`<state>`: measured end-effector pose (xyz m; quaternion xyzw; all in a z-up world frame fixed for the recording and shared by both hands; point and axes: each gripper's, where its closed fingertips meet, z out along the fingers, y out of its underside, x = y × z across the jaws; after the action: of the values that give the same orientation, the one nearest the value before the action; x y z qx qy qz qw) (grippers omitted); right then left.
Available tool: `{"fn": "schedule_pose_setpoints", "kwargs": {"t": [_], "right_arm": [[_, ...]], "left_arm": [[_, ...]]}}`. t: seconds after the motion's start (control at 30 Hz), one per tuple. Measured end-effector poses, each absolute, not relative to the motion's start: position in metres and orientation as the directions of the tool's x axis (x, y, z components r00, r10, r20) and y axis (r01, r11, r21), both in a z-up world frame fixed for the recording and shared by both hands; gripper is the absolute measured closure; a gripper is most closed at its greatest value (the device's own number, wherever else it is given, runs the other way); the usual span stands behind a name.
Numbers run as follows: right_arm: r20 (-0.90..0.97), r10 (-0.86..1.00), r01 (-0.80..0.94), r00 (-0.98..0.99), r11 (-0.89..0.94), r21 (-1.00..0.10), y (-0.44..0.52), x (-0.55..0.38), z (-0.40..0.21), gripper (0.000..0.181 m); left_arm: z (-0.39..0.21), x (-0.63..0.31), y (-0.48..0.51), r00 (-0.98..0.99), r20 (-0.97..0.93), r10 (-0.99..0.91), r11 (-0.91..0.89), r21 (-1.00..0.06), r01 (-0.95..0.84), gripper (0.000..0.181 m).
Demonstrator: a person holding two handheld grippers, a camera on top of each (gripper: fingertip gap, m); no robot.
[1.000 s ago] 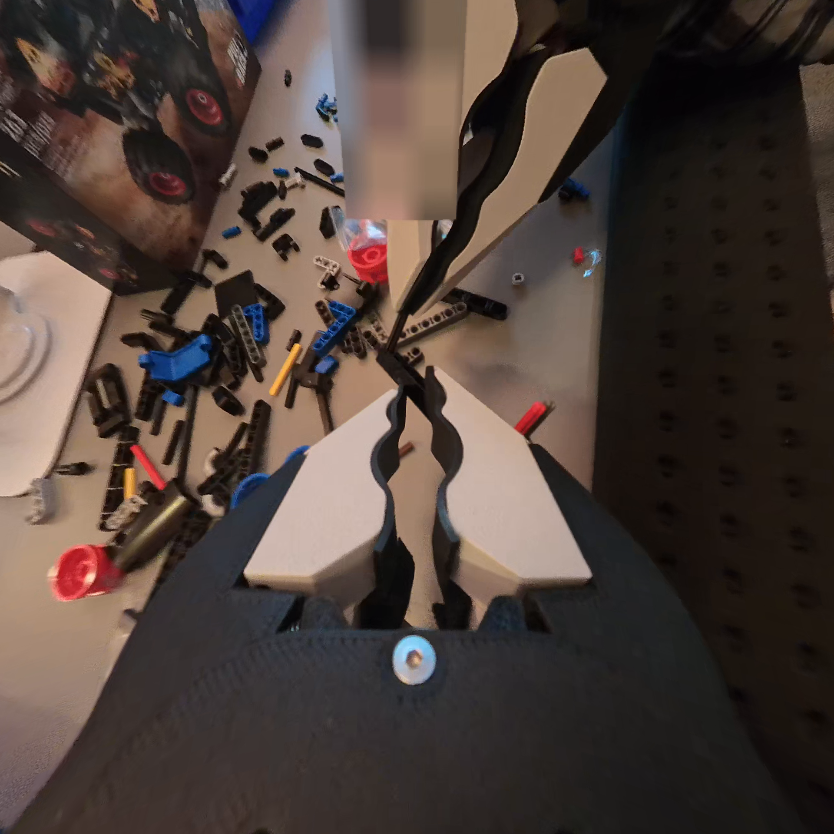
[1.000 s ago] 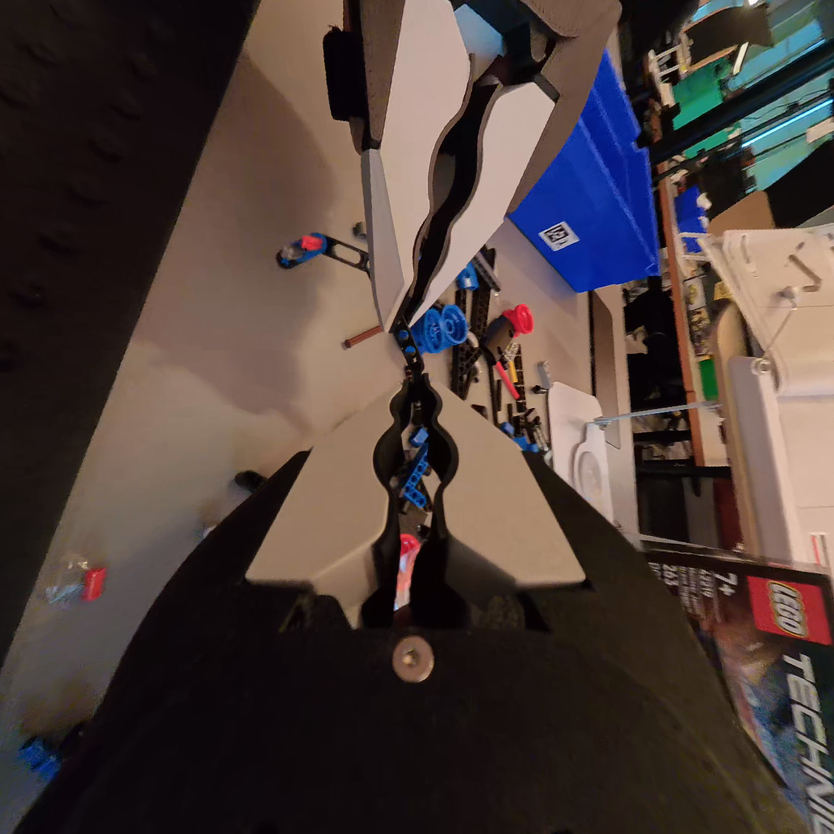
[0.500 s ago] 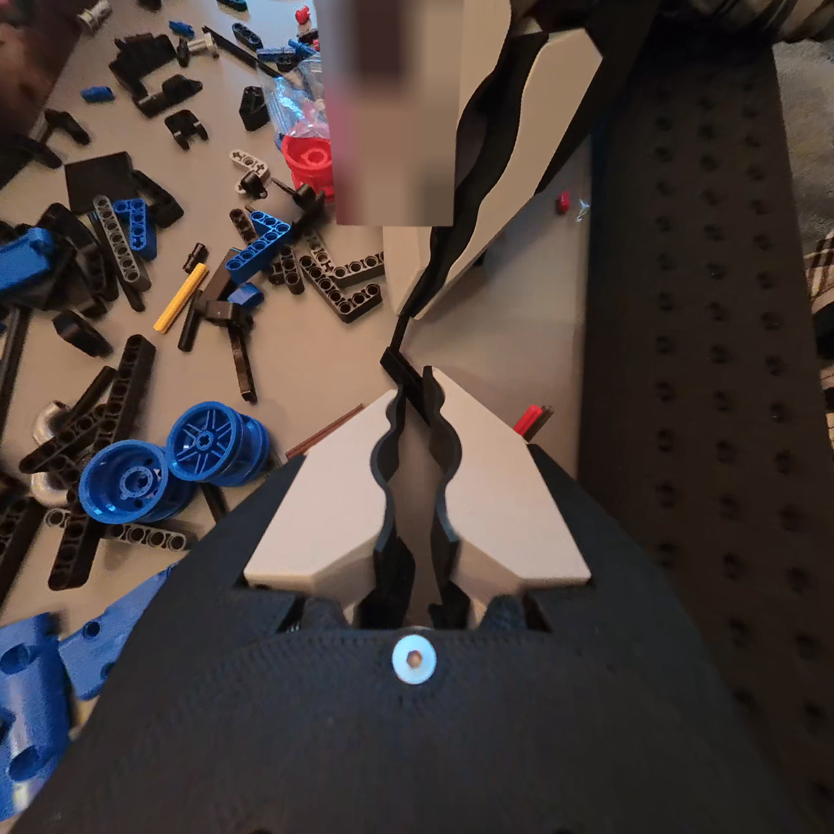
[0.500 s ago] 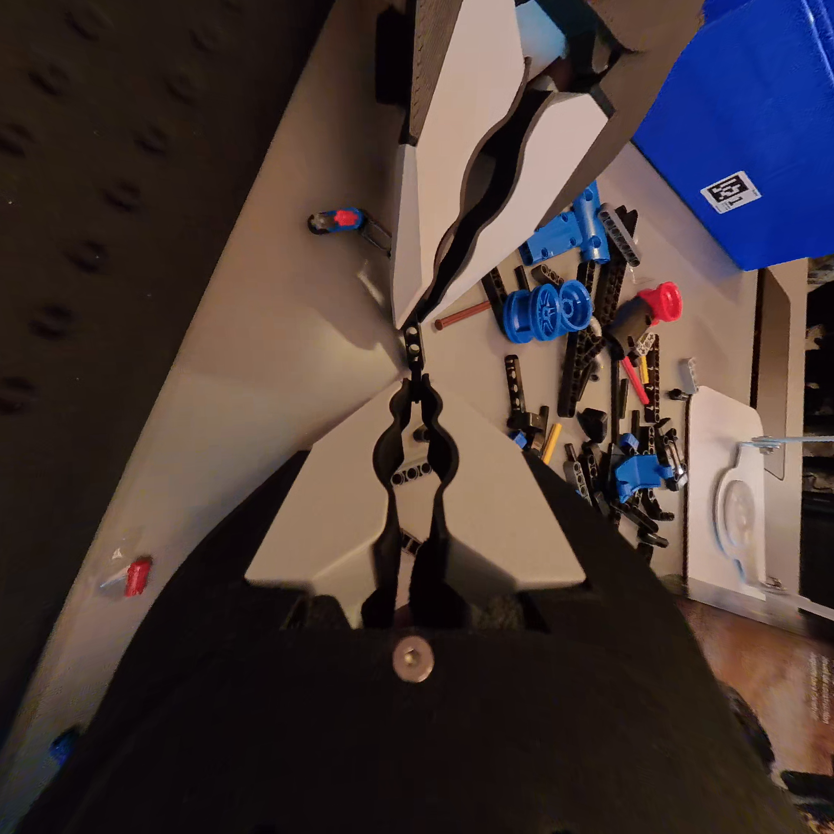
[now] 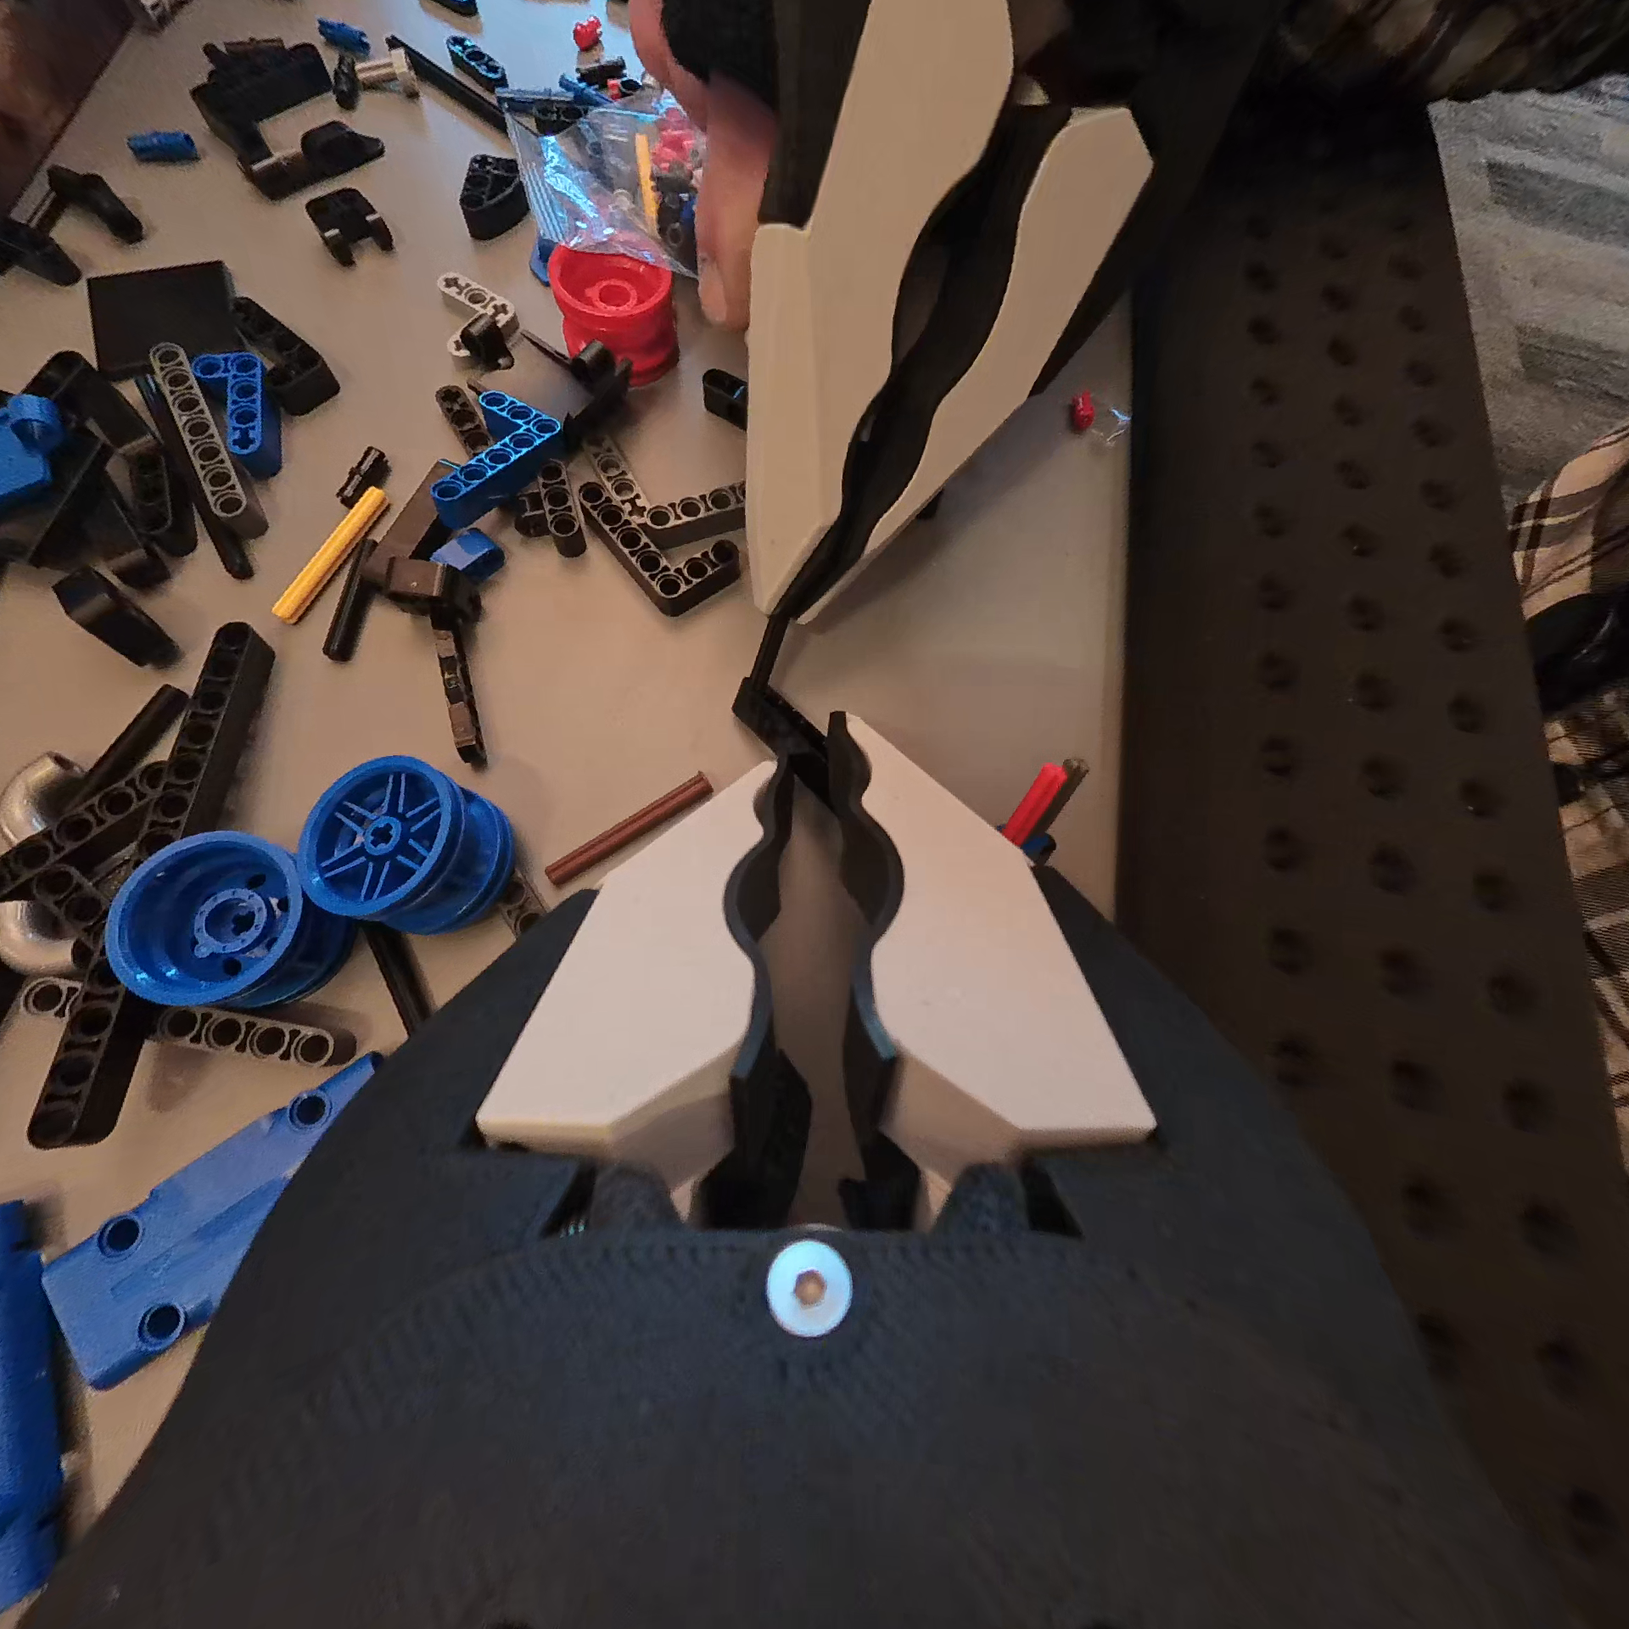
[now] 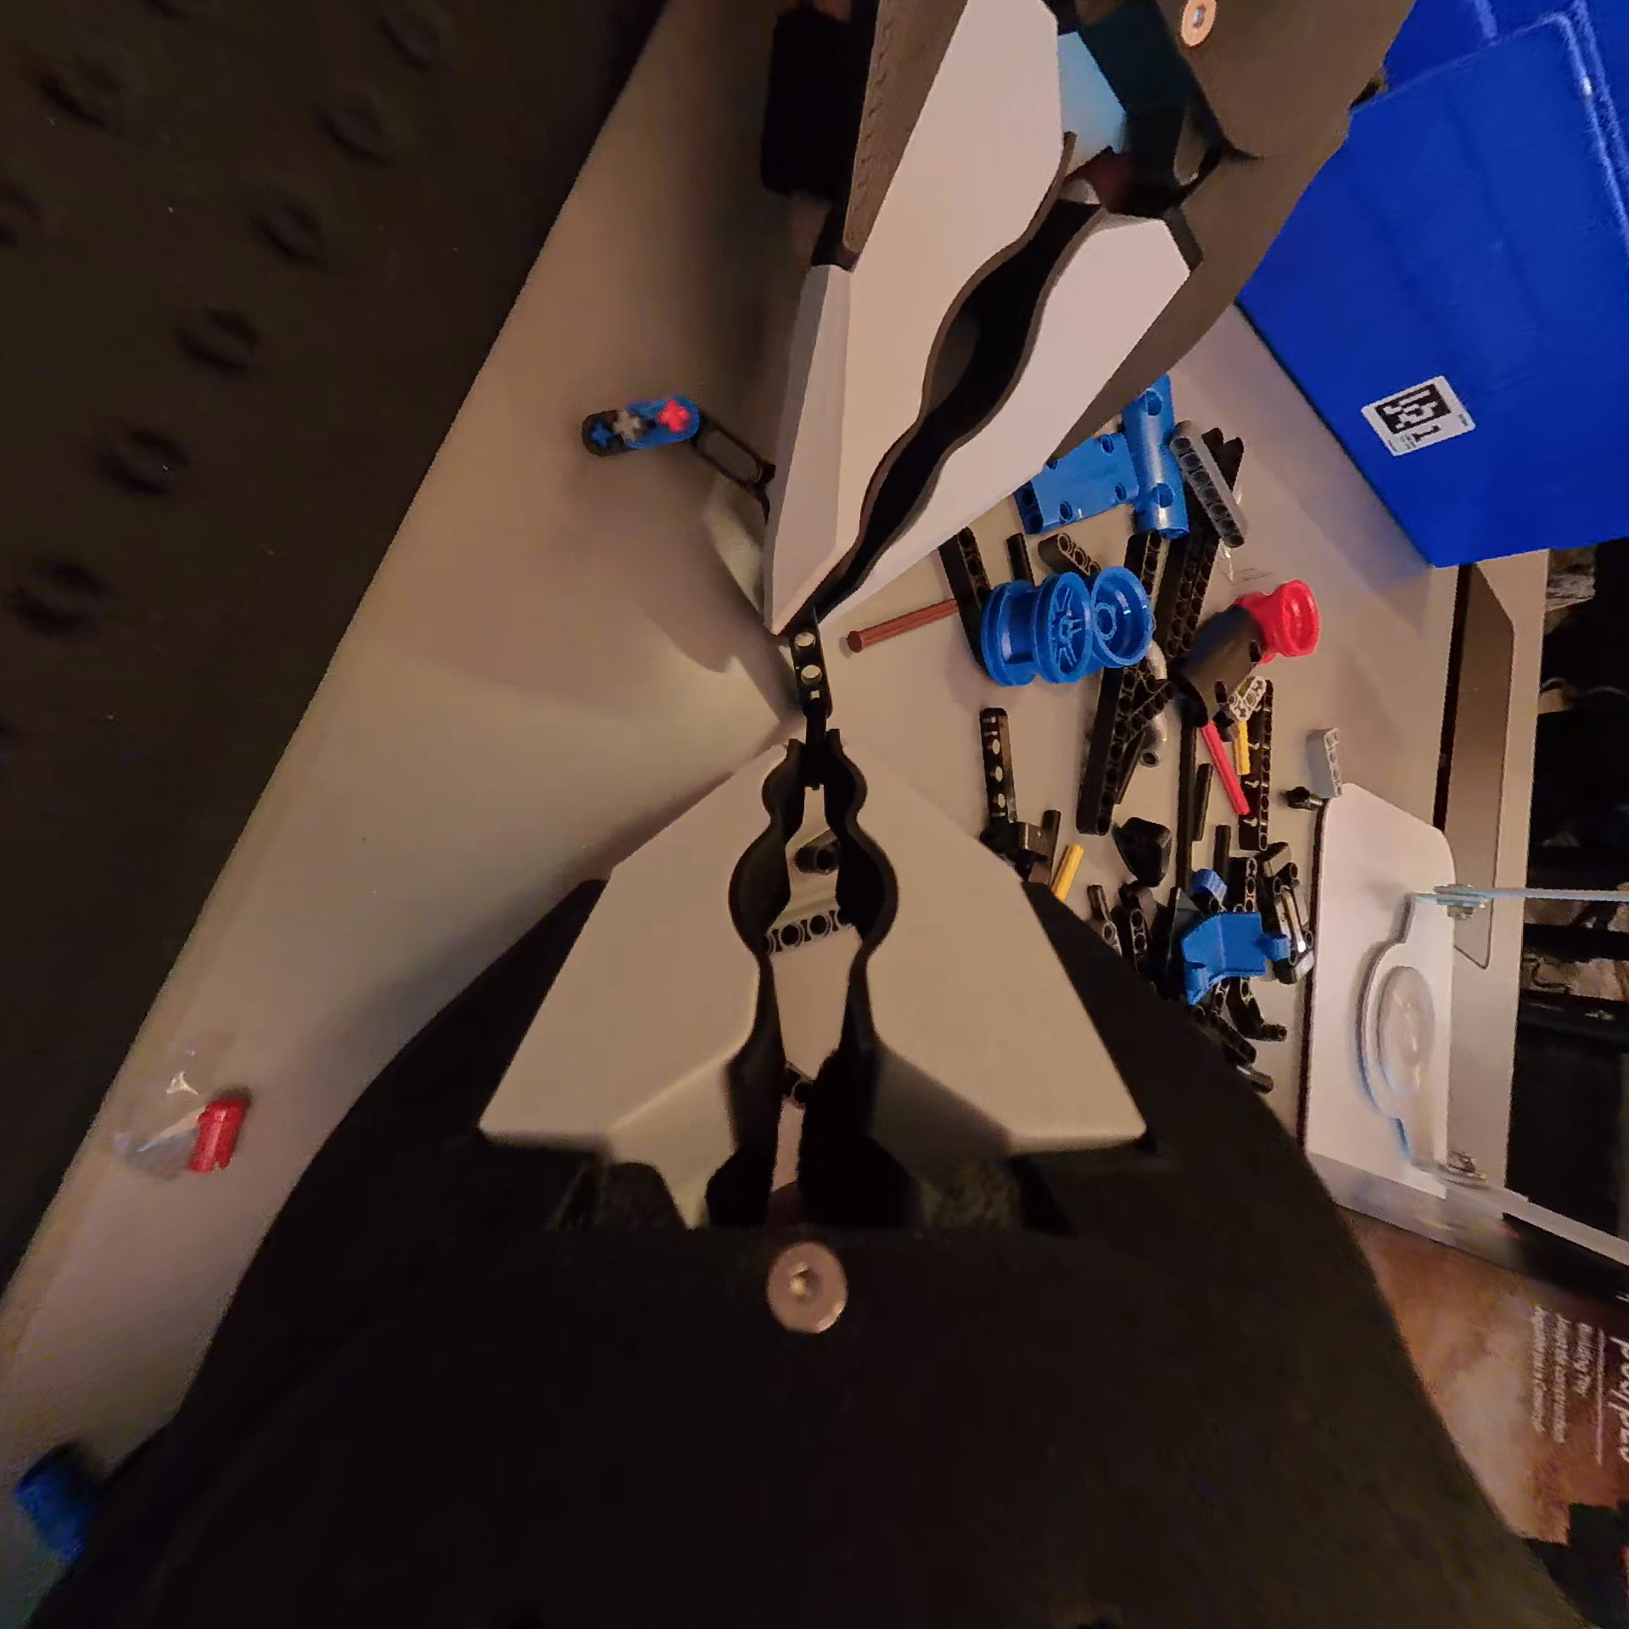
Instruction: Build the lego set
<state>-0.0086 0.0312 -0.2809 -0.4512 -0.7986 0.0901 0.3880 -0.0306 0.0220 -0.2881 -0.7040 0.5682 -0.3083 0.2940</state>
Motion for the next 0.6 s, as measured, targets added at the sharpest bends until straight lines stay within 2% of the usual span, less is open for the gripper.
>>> {"fn": "schedule_pose_setpoints", "kwargs": {"t": [0.03, 0.2, 0.6], "right_arm": [[0.550, 0.782, 0.651, -0.292, 0.584, -0.484, 0.0308, -0.0085, -0.2811, 0.179], [0.581, 0.751, 0.670, -0.314, 0.609, -0.425, 0.0296, -0.0086, -0.2813, 0.179], [0.618, 0.745, 0.683, -0.251, 0.589, -0.432, 0.0314, -0.0044, -0.2810, 0.179]], "left_arm": [[-0.2882, -0.0307, 0.0220, 0.165, 0.099, -0.981, -0.181, -0.764, -0.619, 0.176], [-0.2883, -0.0308, 0.0215, 0.160, 0.115, -0.980, -0.191, -0.762, -0.618, 0.176], [-0.2887, -0.0238, 0.0241, 0.240, 0.331, -0.912, -0.408, -0.693, -0.594, 0.162]]}}
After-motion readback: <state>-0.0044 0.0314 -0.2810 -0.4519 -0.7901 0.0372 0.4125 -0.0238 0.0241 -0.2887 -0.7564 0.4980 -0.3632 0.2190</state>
